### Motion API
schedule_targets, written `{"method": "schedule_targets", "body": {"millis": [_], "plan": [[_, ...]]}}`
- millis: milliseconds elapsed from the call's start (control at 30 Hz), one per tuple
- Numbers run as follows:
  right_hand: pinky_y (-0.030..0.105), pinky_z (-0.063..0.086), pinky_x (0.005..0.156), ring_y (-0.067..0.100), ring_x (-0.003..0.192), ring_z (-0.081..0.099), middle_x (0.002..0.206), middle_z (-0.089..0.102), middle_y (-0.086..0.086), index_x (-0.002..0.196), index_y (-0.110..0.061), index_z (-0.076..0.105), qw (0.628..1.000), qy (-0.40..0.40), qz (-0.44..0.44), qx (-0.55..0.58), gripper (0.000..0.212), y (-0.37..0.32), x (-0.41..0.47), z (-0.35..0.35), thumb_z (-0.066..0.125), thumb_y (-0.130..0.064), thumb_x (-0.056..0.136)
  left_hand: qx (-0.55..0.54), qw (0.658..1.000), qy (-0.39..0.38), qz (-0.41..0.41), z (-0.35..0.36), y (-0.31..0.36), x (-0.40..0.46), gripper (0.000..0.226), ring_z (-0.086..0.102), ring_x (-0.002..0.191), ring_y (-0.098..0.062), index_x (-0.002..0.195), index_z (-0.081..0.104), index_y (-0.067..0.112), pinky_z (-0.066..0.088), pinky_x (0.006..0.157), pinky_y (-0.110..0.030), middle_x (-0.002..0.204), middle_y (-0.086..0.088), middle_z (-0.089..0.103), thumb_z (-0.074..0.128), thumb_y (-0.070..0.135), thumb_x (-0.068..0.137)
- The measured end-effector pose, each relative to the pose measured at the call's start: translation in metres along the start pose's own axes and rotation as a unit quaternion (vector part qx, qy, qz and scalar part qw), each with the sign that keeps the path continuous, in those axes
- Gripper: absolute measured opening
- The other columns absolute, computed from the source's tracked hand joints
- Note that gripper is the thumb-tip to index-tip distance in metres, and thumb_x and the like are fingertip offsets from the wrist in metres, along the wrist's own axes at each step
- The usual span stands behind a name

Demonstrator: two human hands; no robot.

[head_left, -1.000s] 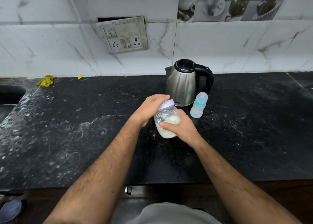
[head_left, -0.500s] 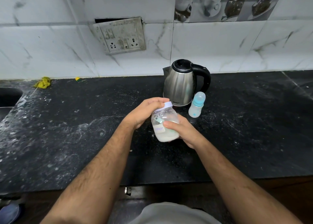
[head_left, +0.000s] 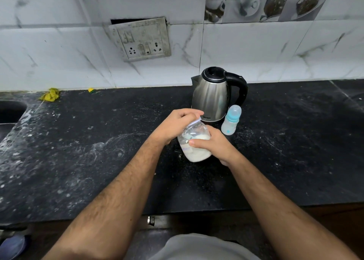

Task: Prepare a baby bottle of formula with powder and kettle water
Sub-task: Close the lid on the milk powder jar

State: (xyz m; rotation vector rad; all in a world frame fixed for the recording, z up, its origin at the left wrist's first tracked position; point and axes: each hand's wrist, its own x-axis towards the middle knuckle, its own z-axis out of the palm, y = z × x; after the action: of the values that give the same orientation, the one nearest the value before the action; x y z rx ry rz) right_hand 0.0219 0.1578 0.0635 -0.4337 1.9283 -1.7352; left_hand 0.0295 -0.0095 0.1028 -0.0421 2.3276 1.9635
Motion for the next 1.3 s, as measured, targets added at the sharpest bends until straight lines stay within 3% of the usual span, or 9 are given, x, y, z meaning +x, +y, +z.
{"method": "schedule_targets", "body": {"millis": [167,300,400,467,533,667,800,1000,1300], "plan": [[0.061,0.041,0.088,0.046,0.105,0.056,0.118,0.060,0.028,0.128,0.000,0.057,0.979,-0.111,0.045,0.164,0.084,0.016,-0.001,-0.006,0.083,-0.050,0.066,-0.079,0.996,-0.040,0.019,0.001,0.000,-0.006,0.025,0.068,0.089,-0.014,0.097,0.077,0.030,0.056,0.082,-0.031,0.098,0.002,0.076,0.057,0.023,0.084],[0.034,0.053,0.051,0.040,0.088,0.060,0.113,0.058,0.027,0.136,0.004,0.046,0.957,-0.152,0.087,0.232,0.107,0.022,-0.006,0.001,0.080,-0.063,0.061,-0.121,0.990,-0.072,0.020,0.000,-0.006,-0.006,0.031,0.068,0.097,-0.019,0.104,0.076,0.020,0.056,0.086,-0.031,0.107,-0.001,0.075,0.052,0.018,0.084],[0.039,0.057,0.060,0.031,0.088,0.069,0.107,0.069,0.018,0.133,-0.001,0.052,0.974,-0.127,0.077,0.169,0.096,0.016,-0.006,0.004,0.081,-0.060,0.062,-0.066,0.994,-0.083,0.019,-0.008,-0.008,-0.004,0.040,0.068,0.099,-0.016,0.119,0.069,0.017,0.054,0.085,-0.028,0.111,0.001,0.074,0.051,0.021,0.084],[0.057,0.054,0.086,0.038,0.106,0.066,0.119,0.068,0.021,0.133,-0.007,0.054,0.988,-0.096,0.049,0.115,0.076,0.008,-0.004,0.006,0.078,-0.047,0.073,-0.035,0.997,-0.062,0.026,-0.016,-0.009,-0.002,0.042,0.066,0.105,-0.013,0.124,0.066,0.023,0.052,0.093,-0.029,0.118,0.002,0.071,0.054,0.024,0.084],[0.054,0.048,0.101,0.035,0.116,0.063,0.124,0.067,0.018,0.130,-0.011,0.058,0.993,-0.064,0.014,0.095,0.056,0.001,-0.001,0.006,0.074,-0.030,0.079,-0.029,0.998,-0.034,0.035,-0.021,-0.008,-0.002,0.037,0.065,0.110,-0.012,0.120,0.068,0.026,0.052,0.096,-0.029,0.122,0.002,0.070,0.054,0.030,0.087],[0.029,0.054,0.089,0.012,0.097,0.069,0.104,0.074,0.000,0.106,-0.025,0.067,0.997,-0.038,-0.038,0.052,0.030,-0.009,0.000,0.009,0.073,-0.010,0.080,-0.004,0.998,0.026,0.052,-0.018,-0.002,0.000,0.027,0.063,0.114,-0.004,0.110,0.068,0.033,0.050,0.097,-0.025,0.119,0.010,0.067,0.051,0.044,0.093],[0.034,0.053,0.094,0.016,0.102,0.068,0.110,0.073,0.005,0.112,-0.019,0.067,0.996,-0.037,-0.061,0.050,0.032,-0.006,0.001,0.010,0.076,-0.014,0.081,-0.023,0.998,0.035,0.038,-0.016,-0.008,0.001,0.023,0.066,0.101,-0.004,0.117,0.067,0.019,0.054,0.088,-0.023,0.113,0.004,0.069,0.064,0.020,0.094],[0.039,0.053,0.095,0.027,0.114,0.065,0.123,0.069,0.012,0.129,-0.013,0.059,0.993,-0.013,-0.033,0.113,0.063,0.003,0.003,0.003,0.077,-0.033,0.072,-0.035,0.993,0.107,0.022,-0.034,-0.025,-0.002,0.030,0.066,0.098,-0.003,0.119,0.067,0.013,0.049,0.092,-0.024,0.106,-0.001,0.071,0.070,0.014,0.089],[0.032,0.055,0.089,0.017,0.102,0.070,0.109,0.074,0.003,0.113,-0.020,0.066,0.997,-0.001,-0.065,0.048,0.037,0.001,0.000,0.007,0.077,-0.020,0.077,-0.032,0.999,0.032,-0.017,-0.009,-0.008,-0.004,0.032,0.064,0.110,-0.011,0.127,0.058,0.022,0.051,0.095,-0.025,0.120,0.002,0.067,0.051,0.037,0.099]]}}
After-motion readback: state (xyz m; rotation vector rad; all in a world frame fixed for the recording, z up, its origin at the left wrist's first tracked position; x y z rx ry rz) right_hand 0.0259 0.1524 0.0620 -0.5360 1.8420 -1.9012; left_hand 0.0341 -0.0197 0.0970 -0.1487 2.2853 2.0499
